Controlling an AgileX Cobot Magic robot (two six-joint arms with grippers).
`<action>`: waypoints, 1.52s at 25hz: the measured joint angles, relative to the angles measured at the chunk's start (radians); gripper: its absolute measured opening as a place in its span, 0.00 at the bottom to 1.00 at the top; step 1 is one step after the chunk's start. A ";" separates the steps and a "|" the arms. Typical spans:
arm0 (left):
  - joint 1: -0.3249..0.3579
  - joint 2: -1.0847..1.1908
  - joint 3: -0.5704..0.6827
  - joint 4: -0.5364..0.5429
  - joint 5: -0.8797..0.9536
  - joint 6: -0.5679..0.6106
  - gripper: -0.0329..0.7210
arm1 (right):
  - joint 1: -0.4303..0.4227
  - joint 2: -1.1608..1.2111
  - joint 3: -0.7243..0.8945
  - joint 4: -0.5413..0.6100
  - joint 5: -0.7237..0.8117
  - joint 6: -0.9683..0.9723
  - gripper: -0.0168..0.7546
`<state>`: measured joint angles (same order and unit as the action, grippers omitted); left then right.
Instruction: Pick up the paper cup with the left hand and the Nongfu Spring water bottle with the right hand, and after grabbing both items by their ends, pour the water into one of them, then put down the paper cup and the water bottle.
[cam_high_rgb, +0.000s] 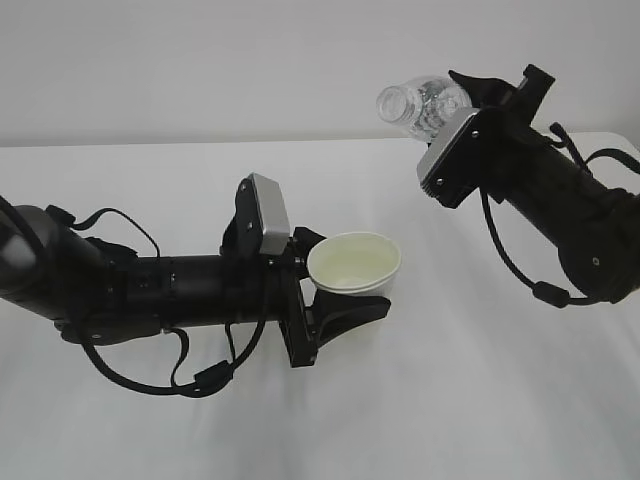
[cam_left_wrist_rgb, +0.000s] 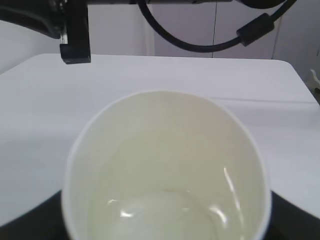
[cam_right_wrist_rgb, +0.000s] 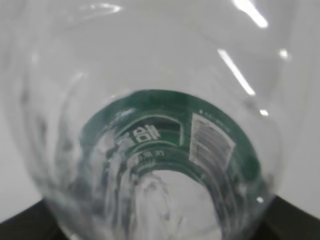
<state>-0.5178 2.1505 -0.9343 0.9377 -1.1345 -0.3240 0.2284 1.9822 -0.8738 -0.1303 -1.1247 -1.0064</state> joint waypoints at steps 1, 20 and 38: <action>0.000 0.000 0.000 0.000 0.000 0.000 0.68 | 0.002 0.000 0.000 0.023 0.000 0.010 0.64; 0.000 0.000 0.000 0.000 0.002 0.000 0.68 | 0.004 0.000 0.071 0.273 0.000 0.292 0.64; 0.000 0.000 0.000 -0.002 0.003 0.000 0.68 | 0.004 0.000 0.141 0.396 -0.001 0.592 0.64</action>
<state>-0.5178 2.1505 -0.9343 0.9356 -1.1319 -0.3240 0.2328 1.9822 -0.7331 0.2661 -1.1254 -0.4147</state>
